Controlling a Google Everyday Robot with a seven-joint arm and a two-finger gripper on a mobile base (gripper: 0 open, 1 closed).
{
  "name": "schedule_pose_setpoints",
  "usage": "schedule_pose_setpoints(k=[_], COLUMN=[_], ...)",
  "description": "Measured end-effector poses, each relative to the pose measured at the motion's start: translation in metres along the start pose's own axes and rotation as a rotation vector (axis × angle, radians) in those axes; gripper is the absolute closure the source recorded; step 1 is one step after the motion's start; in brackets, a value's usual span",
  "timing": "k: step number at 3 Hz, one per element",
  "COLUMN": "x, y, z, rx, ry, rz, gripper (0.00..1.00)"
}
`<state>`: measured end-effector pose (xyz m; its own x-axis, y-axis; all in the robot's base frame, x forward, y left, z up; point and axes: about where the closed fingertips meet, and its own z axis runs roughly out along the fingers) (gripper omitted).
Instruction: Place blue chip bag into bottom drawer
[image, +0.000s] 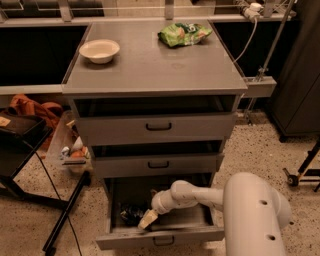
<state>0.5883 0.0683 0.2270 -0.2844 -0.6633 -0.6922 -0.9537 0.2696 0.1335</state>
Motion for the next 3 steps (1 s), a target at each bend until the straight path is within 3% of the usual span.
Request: schedule_pose_setpoints(k=[3], x=[0.041], y=[0.030], z=[-0.127], rx=[0.126], ry=[0.017], rz=[0.077], gripper=[0.00])
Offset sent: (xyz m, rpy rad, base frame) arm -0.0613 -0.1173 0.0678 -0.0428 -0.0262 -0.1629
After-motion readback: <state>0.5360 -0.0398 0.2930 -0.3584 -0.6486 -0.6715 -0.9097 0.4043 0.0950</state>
